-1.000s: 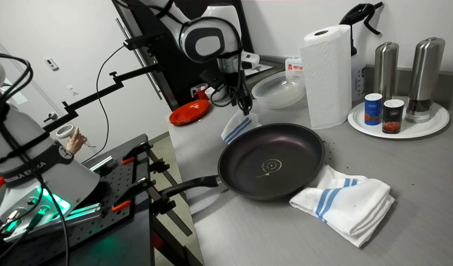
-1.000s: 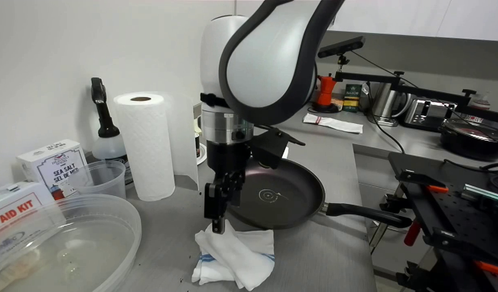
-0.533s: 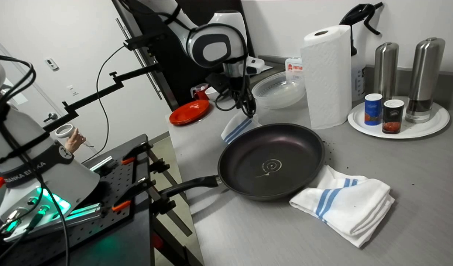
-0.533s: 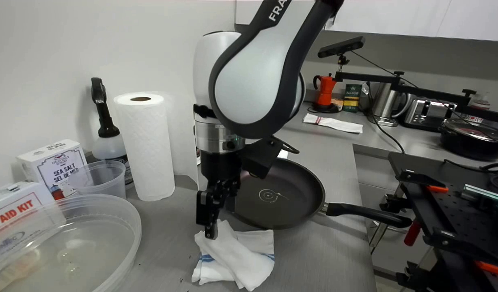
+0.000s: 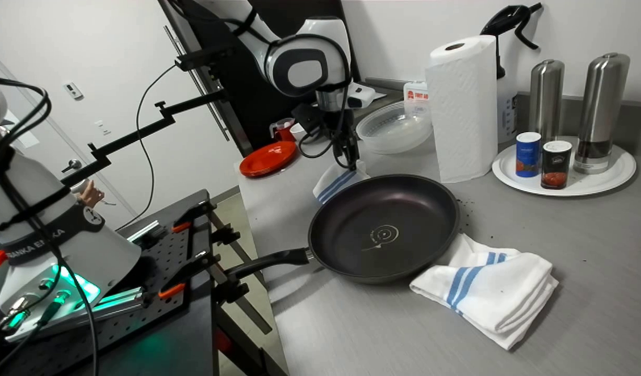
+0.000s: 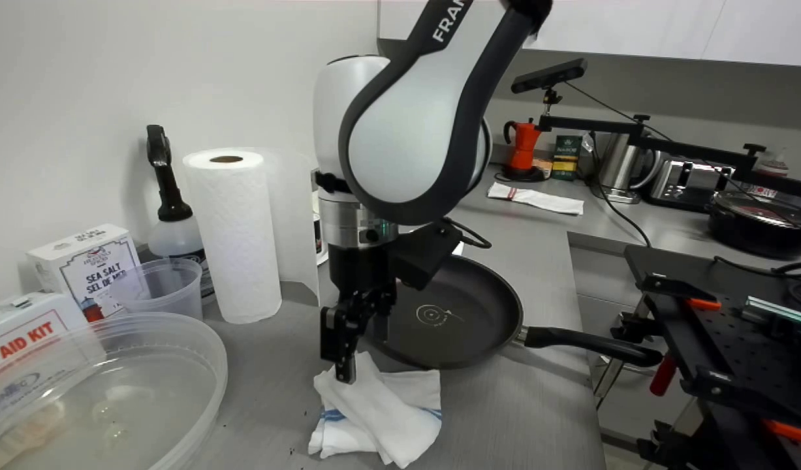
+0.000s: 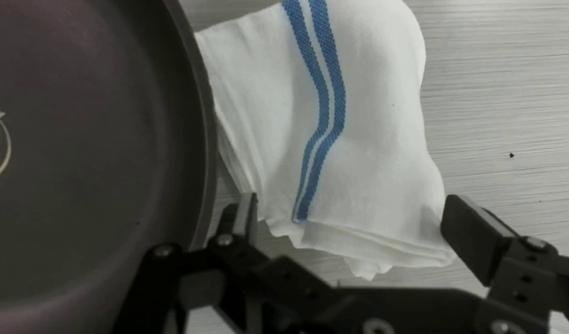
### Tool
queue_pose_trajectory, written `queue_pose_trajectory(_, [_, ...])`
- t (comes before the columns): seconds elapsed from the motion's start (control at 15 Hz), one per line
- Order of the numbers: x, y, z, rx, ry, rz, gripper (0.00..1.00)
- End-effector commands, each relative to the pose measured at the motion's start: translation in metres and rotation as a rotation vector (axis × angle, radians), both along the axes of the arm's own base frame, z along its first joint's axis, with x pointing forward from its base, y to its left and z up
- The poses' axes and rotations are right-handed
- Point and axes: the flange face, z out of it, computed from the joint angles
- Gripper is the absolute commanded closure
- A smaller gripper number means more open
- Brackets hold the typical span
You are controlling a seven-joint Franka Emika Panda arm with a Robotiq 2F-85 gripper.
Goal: Use the cloth to wipe the pan
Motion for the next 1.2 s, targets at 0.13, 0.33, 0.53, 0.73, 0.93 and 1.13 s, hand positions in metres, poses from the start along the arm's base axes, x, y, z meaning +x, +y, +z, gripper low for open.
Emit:
queue_pose_trajectory(0.13, [-0.018, 0.002, 0.022, 0.019, 0.053, 0.004, 0.00])
queue_pose_trajectory(0.33, [-0.030, 0.005, 0.027, 0.040, 0.064, 0.009, 0.00])
queue_pose_trajectory(0.53, [-0.044, 0.012, 0.023, 0.052, 0.083, 0.010, 0.00])
queue_pose_trajectory(0.73, [-0.059, 0.023, 0.009, 0.065, 0.108, 0.005, 0.00])
queue_pose_trajectory(0.93, [-0.067, 0.035, -0.002, 0.072, 0.115, -0.001, 0.00])
queue_pose_trajectory(1.13, [-0.065, 0.048, -0.010, 0.082, 0.077, 0.011, 0.00])
